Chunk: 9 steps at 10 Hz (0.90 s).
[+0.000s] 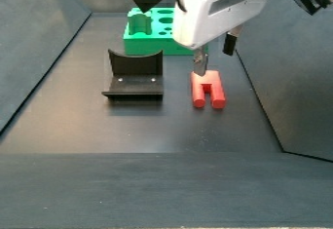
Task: Pick up the square-circle object. Move up. Rotate the square-circle object. Place the square-circle object on the fixture. Regrasp the square-circle object. Move to above the board. Insert the square-circle object.
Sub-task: Rotate the square-circle object.
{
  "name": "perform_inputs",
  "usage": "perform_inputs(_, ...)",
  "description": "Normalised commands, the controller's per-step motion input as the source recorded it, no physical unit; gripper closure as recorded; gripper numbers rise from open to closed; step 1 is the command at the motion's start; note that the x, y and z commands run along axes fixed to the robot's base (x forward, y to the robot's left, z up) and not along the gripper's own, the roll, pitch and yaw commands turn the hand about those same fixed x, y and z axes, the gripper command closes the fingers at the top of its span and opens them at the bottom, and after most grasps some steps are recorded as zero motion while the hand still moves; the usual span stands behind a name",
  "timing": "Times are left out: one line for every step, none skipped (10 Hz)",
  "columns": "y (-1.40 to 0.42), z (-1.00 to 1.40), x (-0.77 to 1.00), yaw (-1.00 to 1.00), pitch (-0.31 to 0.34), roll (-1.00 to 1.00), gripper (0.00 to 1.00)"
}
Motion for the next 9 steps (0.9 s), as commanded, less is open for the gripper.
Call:
perform_inputs(0.0,-0.04,0.03,1.0,0.0,0.0,0.0)
perform_inputs(0.0,-0.04,0.03,1.0,0.0,0.0,0.0)
perform_inputs(0.0,-0.04,0.03,1.0,0.0,0.0,0.0)
perform_inputs(0.0,-0.04,0.03,1.0,0.0,0.0,0.0)
perform_inputs(0.0,-0.04,0.03,1.0,0.0,0.0,0.0)
perform_inputs(0.0,-0.04,0.03,1.0,0.0,0.0,0.0)
perform_inputs(0.0,-0.04,0.03,1.0,0.0,0.0,0.0)
perform_inputs(0.0,-0.04,0.03,1.0,0.0,0.0,0.0)
perform_inputs(0.0,-0.04,0.03,1.0,0.0,0.0,0.0)
